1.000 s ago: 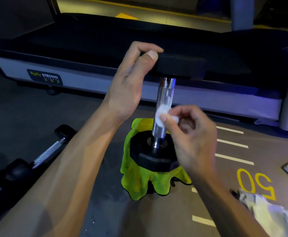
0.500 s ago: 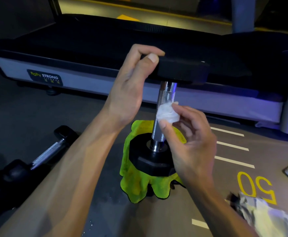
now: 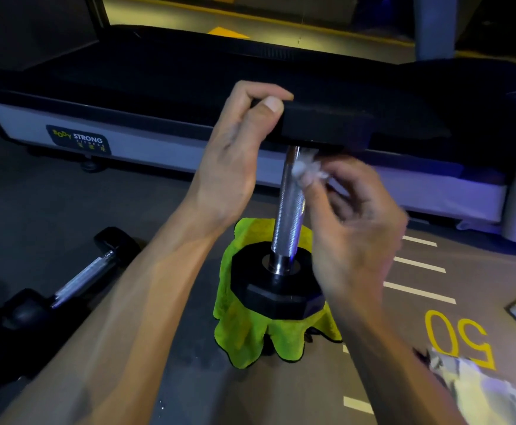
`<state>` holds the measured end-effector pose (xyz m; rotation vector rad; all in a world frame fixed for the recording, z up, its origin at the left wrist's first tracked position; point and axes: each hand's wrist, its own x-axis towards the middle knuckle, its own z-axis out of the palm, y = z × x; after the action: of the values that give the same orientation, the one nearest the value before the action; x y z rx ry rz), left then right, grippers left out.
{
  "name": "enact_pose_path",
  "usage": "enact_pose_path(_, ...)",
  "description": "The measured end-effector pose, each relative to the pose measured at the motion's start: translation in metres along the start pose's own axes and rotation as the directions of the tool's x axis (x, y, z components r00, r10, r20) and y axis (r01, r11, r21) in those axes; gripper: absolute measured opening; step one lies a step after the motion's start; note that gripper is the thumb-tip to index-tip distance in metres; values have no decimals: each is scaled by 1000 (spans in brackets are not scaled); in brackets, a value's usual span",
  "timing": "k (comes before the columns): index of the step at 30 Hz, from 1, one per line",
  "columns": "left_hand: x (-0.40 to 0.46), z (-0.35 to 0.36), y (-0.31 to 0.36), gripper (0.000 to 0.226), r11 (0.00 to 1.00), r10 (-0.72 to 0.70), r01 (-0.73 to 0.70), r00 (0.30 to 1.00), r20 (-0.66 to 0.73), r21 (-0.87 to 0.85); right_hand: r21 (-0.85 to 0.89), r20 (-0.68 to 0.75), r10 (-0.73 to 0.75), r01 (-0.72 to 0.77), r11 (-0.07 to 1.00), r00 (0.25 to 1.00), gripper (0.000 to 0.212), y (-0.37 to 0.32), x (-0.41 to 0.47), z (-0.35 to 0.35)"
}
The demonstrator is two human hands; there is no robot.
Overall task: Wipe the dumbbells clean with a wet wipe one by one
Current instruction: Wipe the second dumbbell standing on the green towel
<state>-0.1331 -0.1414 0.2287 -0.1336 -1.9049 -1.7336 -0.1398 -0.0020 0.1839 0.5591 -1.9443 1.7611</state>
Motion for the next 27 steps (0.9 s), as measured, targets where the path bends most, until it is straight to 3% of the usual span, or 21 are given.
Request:
enact_pose_path(4,2,-3,-1,24,1000,-8,8,999,-31,-1,-266,144,-137,171,949,980,33,10,-24,-7)
enact_pose_path(8,2,-1,-1,25,1000,-7,7,1000,-23,2,-380,202,-354,406,831,913,26,6,-2,-4)
enact_pose_path(11,1,1,0,25,1000,-9,9,1000,-3,9,-392,265,-408,484,782,874,25,11,-1,0)
enact_pose_path(15,0,1,0,26,998,-7,7,1000,-3,55,-367,353,-389,508,779,851,28,18,-12,-12)
enact_pose_path(19,-1,1,2,25,999,0,0,1000,8,36,-414,293,-399,492,766,869,28,7,5,-8)
enact_pose_path(27,0,-4,1,25,1000,-18,18,1000,-22,17,-326,323,-253,358,875,912,40,15,-17,-19)
